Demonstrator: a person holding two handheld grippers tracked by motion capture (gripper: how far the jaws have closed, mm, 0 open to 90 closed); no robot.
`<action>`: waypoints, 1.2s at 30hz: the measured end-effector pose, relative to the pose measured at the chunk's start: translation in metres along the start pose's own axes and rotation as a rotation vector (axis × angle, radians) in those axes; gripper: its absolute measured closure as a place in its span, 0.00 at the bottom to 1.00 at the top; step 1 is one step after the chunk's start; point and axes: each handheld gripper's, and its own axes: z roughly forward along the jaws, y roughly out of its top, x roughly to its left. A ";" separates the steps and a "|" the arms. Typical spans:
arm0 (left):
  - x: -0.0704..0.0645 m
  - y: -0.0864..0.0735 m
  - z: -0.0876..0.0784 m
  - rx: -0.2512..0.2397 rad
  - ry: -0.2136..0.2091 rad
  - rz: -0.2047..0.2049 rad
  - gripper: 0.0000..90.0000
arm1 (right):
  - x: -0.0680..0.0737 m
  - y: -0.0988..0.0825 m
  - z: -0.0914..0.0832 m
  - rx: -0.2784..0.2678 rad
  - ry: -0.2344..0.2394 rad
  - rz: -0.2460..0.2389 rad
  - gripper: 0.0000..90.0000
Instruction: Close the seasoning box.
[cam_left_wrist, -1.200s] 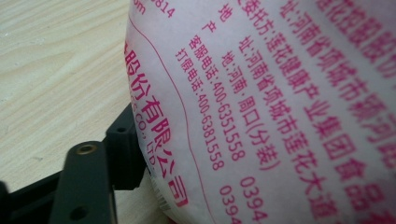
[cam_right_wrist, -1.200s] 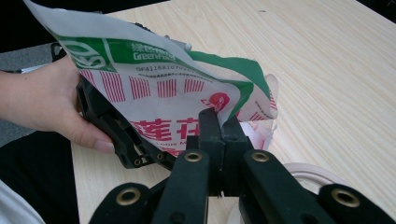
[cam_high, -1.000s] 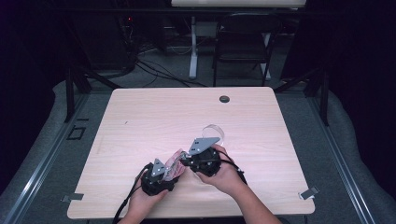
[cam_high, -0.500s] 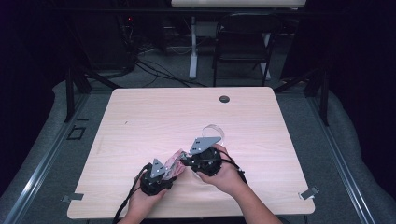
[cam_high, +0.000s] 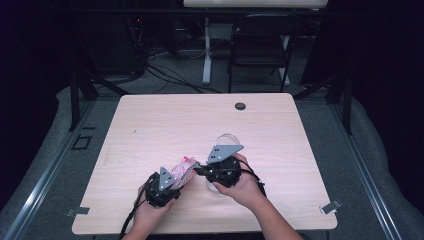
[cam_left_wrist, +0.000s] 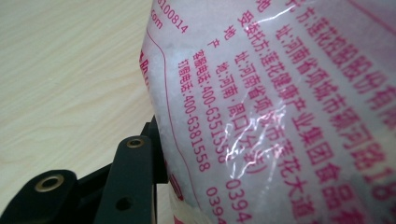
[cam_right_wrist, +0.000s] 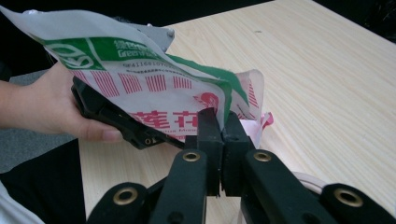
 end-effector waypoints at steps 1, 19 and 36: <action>0.001 0.001 -0.001 0.001 0.011 0.006 0.65 | 0.001 0.000 -0.001 -0.008 -0.007 -0.001 0.98; 0.012 0.019 -0.003 -0.007 0.176 0.125 0.65 | 0.003 -0.005 -0.033 -0.122 -0.076 0.007 0.81; 0.009 0.032 -0.005 -0.036 0.229 0.227 0.66 | 0.012 -0.013 -0.046 -0.151 -0.163 -0.093 0.65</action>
